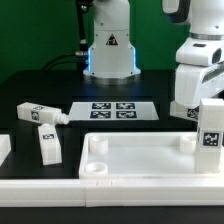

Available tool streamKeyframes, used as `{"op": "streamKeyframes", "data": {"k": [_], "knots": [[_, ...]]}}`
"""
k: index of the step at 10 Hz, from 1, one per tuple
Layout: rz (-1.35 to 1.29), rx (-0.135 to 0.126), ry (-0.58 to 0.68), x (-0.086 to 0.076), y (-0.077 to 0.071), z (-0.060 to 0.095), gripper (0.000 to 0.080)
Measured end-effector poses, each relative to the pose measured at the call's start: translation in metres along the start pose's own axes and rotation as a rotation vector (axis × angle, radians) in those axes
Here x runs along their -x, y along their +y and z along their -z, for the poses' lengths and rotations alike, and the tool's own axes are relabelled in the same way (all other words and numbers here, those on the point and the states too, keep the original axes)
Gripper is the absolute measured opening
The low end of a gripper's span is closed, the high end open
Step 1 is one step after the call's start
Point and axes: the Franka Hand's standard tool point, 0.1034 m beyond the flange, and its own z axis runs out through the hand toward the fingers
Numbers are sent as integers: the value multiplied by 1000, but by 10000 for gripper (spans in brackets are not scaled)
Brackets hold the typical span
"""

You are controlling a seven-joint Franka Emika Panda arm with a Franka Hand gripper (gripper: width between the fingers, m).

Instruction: Assemble desk

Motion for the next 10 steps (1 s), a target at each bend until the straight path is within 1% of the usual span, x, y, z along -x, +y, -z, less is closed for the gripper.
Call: {"op": "streamKeyframes", "data": {"k": [1,3,4,5,6,8,9,10], "knots": [[24,1,-2,0,0,0,284],[230,12,-9,2,3,0,284],[400,22,-14,4,9,1,284],[471,41,4,4,13,2,284],[481,55,16,11,17,0,284],[608,56,-3,13,17,-1,284],[664,49,-16,17,15,-2,284],[735,17,-51,27,8,-6,284]]}}
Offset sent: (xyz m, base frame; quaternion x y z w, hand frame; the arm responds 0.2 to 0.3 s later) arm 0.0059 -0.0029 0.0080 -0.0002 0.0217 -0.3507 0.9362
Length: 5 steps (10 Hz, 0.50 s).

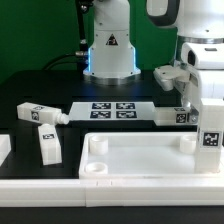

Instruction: Assemble desk

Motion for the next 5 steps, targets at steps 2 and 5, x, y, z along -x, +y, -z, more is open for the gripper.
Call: {"op": "streamKeyframes", "data": {"k": [2,5], "knots": [[94,-29,-13,-3,-18,-8,284],[231,-24,-17,3,-18,-10,284]]}}
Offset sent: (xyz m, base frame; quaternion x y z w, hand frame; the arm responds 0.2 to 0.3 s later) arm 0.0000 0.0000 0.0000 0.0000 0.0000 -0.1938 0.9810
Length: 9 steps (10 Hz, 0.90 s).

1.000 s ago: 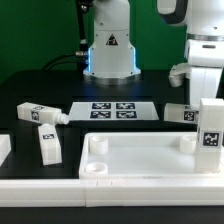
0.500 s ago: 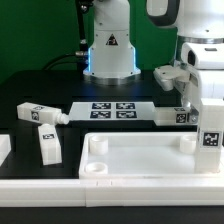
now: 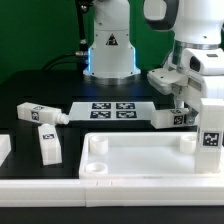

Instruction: Assemble desk

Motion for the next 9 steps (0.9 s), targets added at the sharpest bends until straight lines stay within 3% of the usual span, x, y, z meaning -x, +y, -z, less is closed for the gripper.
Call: {"op": "streamKeyframes", "data": {"k": [3,4,5,7,8,9], "knots": [[320,-9,-28,0,-3,-1,284],[341,-10,-30,2,-4,-1,363],[340,-11,-31,2,-4,-2,363],[285,-10,-31,3,-4,-1,617],[228,-28,-50,8,-4,9,639],[116,-31,-79,16,3,30,639]]}}
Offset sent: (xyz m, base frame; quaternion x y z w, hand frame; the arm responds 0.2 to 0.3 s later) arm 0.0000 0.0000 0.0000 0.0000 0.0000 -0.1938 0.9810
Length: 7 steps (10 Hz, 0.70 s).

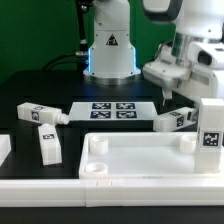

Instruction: Assemble desk

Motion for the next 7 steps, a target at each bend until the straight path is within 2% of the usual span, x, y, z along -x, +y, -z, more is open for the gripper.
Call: {"op": "streamKeyframes", "data": {"k": [1,3,7], "knots": [[-149,-6,-11,6,7,8,648],[-246,-9,-26,18,14,10,648],[-536,-7,-20,17,15,10,648]]}}
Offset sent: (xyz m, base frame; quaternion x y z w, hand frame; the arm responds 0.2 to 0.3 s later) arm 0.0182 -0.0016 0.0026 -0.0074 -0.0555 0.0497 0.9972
